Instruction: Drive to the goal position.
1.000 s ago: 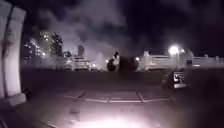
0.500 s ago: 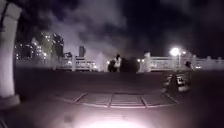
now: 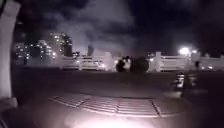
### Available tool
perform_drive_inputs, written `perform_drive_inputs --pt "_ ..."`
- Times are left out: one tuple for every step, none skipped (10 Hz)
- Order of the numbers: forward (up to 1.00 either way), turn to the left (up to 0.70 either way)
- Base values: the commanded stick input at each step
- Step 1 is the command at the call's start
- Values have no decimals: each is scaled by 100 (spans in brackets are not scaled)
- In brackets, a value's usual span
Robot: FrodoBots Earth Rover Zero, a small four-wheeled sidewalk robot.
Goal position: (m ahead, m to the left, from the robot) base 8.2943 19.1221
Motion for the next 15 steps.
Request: perform_drive_inputs --pt "45 27" --pt "45 27" --pt "45 27" --pt "45 27" --pt "45 27" --pt "45 27" --pt "45 27" --pt "45 27" --pt "45 27" --pt "45 27" --pt "45 27" --pt "45 27" --pt "45 27" --pt "45 27" --pt "45 27"
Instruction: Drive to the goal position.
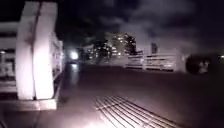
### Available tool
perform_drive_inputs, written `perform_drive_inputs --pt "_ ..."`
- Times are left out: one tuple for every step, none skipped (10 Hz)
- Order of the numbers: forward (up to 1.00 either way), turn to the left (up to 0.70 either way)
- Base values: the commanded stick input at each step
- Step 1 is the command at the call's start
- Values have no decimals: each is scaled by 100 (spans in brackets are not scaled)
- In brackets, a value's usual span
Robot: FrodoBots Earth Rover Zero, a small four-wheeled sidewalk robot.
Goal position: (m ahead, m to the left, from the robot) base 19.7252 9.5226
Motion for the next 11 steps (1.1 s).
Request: perform_drive_inputs --pt "45 17" --pt "45 0" --pt "45 0" --pt "45 0" --pt "45 0" --pt "45 0" --pt "45 0" --pt "45 0" --pt "45 0" --pt "45 0" --pt "45 0"
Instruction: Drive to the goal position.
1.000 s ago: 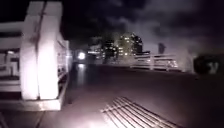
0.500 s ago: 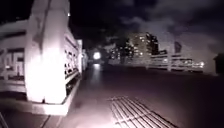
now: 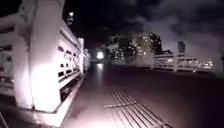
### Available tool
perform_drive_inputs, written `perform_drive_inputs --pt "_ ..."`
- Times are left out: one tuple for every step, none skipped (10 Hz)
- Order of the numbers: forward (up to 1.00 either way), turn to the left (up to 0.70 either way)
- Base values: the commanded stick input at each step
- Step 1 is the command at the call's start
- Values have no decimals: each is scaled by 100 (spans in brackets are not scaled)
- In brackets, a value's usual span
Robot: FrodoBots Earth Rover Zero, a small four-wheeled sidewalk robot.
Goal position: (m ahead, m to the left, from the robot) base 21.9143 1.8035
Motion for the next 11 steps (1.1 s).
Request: perform_drive_inputs --pt "45 0" --pt "45 0" --pt "45 0" --pt "45 0" --pt "45 0" --pt "45 0" --pt "45 0" --pt "45 0" --pt "45 0" --pt "45 0" --pt "45 0"
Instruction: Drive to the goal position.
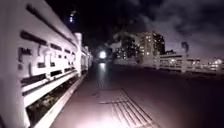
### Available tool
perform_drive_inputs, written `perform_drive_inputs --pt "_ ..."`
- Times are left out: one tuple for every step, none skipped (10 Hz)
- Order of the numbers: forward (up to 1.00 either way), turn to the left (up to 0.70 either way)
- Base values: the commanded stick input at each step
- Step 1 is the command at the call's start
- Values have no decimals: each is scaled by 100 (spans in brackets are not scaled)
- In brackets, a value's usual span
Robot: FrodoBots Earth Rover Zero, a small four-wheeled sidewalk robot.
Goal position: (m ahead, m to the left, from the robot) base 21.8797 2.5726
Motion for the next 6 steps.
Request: perform_drive_inputs --pt "45 0" --pt "45 0" --pt "45 0" --pt "45 0" --pt "45 0" --pt "45 0"
